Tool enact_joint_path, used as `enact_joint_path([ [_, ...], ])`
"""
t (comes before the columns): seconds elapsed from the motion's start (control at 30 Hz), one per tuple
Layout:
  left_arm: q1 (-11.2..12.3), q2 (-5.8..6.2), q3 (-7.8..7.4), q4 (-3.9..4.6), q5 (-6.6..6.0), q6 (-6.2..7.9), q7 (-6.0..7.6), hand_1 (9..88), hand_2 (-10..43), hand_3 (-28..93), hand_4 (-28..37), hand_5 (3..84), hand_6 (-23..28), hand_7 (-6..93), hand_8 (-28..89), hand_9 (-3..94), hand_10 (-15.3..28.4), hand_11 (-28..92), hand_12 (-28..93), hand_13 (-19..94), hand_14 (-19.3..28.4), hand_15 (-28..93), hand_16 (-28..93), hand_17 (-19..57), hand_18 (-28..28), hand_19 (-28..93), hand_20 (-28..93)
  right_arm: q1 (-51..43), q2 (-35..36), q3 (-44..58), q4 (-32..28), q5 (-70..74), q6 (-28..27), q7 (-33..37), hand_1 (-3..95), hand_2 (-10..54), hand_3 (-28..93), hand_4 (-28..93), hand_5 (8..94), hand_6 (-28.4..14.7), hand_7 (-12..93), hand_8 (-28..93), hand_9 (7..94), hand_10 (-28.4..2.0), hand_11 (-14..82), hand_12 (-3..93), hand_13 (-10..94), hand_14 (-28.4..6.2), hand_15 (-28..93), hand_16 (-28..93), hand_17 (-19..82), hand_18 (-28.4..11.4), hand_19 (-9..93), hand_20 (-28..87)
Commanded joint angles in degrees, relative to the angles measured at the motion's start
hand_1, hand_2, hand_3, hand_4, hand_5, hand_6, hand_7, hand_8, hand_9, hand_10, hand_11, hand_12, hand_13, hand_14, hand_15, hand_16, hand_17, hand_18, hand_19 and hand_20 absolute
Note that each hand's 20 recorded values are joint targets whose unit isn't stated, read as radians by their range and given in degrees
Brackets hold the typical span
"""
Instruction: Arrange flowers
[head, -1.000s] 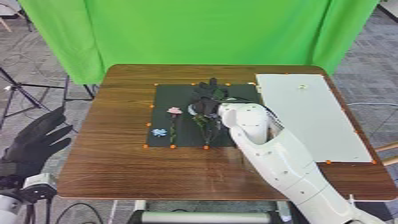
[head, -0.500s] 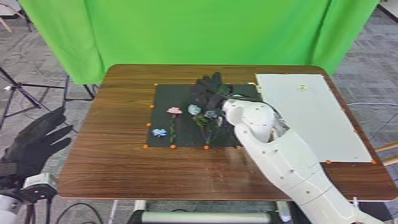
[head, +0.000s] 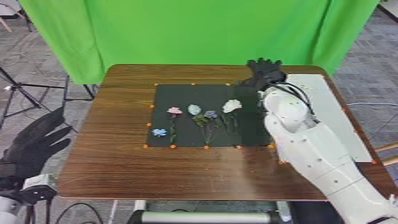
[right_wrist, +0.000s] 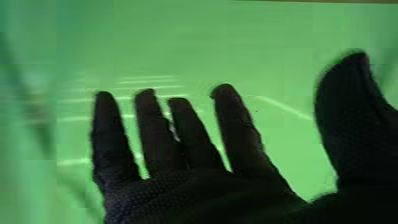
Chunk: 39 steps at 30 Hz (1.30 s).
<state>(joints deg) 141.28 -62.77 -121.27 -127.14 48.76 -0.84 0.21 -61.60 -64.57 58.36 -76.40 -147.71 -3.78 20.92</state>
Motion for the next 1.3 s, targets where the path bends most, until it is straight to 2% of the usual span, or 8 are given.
enact_joint_path([
  [0.03,0.92,-0.76,-0.39,-0.27,0.16,-0.05,0.66,22.8,-1.4,71,-28.3,21.5,0.8,19.3,-10,17.9,8.8,13,18,14,11.8,20,4,-10.4,19.2,38,7,1.55,7.55,3.67,6.15,0.42,2.28,3.48,19.2,-2.4,83,-28,27.2,-4.6,17,-11,29.0,-15.0,3.0,20.3,30,-14.1,5,25,11,-18.7,41,21],
  [0.13,0.81,-0.69,-0.25,-0.2,0.15,-0.02,0.68,22.9,-1.3,71,-28.3,21.6,0.8,19.2,-10,17.9,8.8,13,18,14,11.8,20,4,-10.4,19.2,38,7,1.69,8.1,5.38,8.67,-0.07,2.39,-0.15,23.4,-3.3,87,-27,27.3,-5.7,20,-12,29.2,-14.9,4.9,19.5,31,-10.7,6,22,13,-16.1,41,20],
  [0.2,0.79,-0.64,-0.17,-0.15,0.22,-0.19,0.7,22.9,-1.3,71,-28.3,21.6,0.8,19.1,-10,17.9,8.8,12,18,14,11.8,20,4,-10.4,19.3,38,7,2.0,8.29,5.12,10.15,-1.54,2.55,1.53,25.0,-3.5,88,-27,27.1,-6.2,21,-12,28.3,-14.2,6.5,19.8,31,-8.0,7,22,13,-13.9,41,19],
  [0.47,0.69,-0.4,-0.2,0.07,0.14,-0.31,0.87,22.8,-1.4,71,-28.3,21.6,0.8,18.9,-10,17.9,8.8,12,18,14,11.9,20,4,-10.5,19.2,38,7,1.1,8.53,9.13,12.54,-1.47,-2.24,-4.81,28.7,-1.9,91,-28,28.0,-6.3,27,-15,31.1,-10.9,10.9,18.2,33,-4.0,8,16,13,-11.0,41,17],
  [0.57,0.46,-0.17,0.02,0.27,0.12,-0.46,0.82,22.8,-1.4,71,-28.3,21.6,0.8,18.8,-10,18.0,8.8,12,18,14,11.9,20,4,-10.4,19.2,38,7,0.96,8.1,9.96,13.44,-0.16,-2.54,-6.26,30.5,-1.6,91,-28,28.7,-5.9,29,-16,33.2,-9.8,12.4,17.2,36,-3.3,11,13,16,-9.2,42,18],
  [0.7,0.17,0.04,0.14,0.48,0.06,-0.72,0.73,22.9,-1.3,71,-28.3,21.6,0.8,18.8,-10,18.0,8.9,12,18,14,11.9,20,4,-10.5,19.3,38,7,0.51,7.89,10.23,13.65,-0.84,-2.87,-8.33,34.2,-2.0,89,-28,29.6,-6.4,30,-17,34.5,-10.4,14.4,16.3,40,-1.7,13,11,21,-6.4,44,18],
  [1.2,-0.76,0.92,0.61,0.99,-0.01,-1.09,0.37,22.8,-1.3,71,-28.3,21.7,0.8,18.6,-9,18.1,8.9,12,18,15,12.0,20,4,-10.3,19.3,38,7,1.24,6.87,9.06,14.53,-3.2,-3.11,-12.33,38.9,-2.5,86,-28,31.9,-4.0,33,-20,37.3,-8.5,17.6,14.3,44,0.1,16,7,24,-5.1,44,18],
  [1.3,-0.64,0.9,0.55,0.98,0.01,-1.16,0.53,22.9,-1.3,71,-28.3,21.7,0.8,18.5,-9,18.1,8.9,12,18,15,12.1,20,4,-10.4,19.3,38,8,1.5,6.95,8.21,14.48,-3.04,-3.02,-11.07,39.1,-2.1,85,-28,39.5,-1.5,34,-20,43.4,-8.4,20.3,15.2,48,-0.5,18,8,25,-5.5,46,19],
])
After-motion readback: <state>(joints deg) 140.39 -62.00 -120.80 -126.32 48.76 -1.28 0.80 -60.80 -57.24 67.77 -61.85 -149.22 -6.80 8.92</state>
